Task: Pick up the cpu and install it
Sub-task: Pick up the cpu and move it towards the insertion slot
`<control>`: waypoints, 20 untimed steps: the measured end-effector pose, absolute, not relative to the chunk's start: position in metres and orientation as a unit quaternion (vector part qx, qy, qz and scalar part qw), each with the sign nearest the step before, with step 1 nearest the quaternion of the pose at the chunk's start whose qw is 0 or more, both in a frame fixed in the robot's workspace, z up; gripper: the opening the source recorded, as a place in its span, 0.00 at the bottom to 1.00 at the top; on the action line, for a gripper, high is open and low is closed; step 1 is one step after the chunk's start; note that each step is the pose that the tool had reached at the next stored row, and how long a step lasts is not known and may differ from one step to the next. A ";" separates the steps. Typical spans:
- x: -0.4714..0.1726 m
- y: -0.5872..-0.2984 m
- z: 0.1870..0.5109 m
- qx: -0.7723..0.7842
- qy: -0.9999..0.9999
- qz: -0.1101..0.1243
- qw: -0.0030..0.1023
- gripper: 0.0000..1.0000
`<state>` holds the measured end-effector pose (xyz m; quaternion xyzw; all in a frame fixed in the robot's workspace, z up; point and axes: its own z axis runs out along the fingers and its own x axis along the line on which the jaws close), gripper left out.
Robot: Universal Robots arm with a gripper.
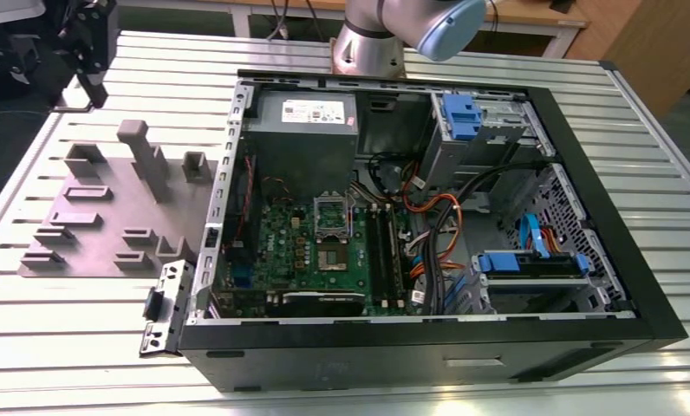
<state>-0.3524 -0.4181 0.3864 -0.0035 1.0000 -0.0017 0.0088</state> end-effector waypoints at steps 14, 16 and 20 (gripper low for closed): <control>-0.346 -0.418 0.386 -0.004 1.000 -0.002 0.009 0.47; -0.346 -0.418 0.386 -0.004 1.000 -0.002 0.009 0.47; -0.346 -0.418 0.386 -0.004 1.000 -0.002 0.009 0.47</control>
